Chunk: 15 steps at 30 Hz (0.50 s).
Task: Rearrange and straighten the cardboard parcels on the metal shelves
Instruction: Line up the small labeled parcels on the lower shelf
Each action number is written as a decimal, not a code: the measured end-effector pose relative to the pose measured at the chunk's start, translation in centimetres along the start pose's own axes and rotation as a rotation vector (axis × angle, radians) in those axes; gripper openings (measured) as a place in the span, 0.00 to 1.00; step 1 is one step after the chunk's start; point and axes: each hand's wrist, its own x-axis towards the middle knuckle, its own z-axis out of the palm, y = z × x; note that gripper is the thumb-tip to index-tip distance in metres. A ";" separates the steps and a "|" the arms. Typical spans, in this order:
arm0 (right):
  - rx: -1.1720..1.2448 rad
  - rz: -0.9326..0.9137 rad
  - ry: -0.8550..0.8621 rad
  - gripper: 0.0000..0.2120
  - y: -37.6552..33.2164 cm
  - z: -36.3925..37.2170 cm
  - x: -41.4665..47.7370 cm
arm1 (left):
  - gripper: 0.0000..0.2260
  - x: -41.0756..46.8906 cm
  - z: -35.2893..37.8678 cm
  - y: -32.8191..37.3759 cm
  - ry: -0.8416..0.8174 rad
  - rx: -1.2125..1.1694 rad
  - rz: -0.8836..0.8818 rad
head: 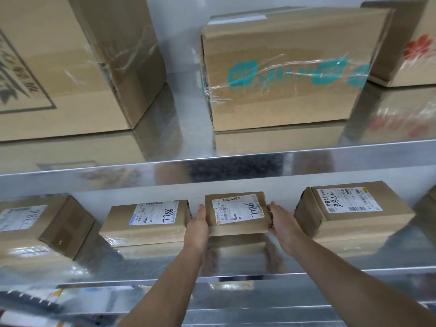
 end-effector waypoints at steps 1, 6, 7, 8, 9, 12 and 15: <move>0.015 0.010 -0.005 0.20 0.3 0.1 0.1 | 0.21 0.0 0.1 0.0 -0.022 -0.017 -0.019; 0.092 0.026 -0.035 0.24 0.8 0.0 0.4 | 0.23 -3.5 0.7 1.4 -0.159 -0.035 -0.055; 0.110 0.034 -0.049 0.24 0.8 -0.1 0.2 | 0.24 -3.9 0.8 1.6 -0.170 -0.062 -0.056; 0.116 0.047 -0.061 0.24 0.8 -0.2 0.3 | 0.26 -4.6 0.8 2.0 -0.178 -0.082 -0.056; 0.125 0.055 -0.069 0.24 0.8 -0.2 0.2 | 0.26 -5.2 0.9 2.3 -0.186 -0.105 -0.063; 0.138 0.077 -0.100 0.24 0.8 -0.3 0.0 | 0.23 -4.4 0.9 1.4 -0.192 -0.079 -0.078; 0.147 0.088 -0.108 0.24 1.3 -0.4 0.1 | 0.24 -3.2 0.6 0.4 -0.202 -0.034 -0.081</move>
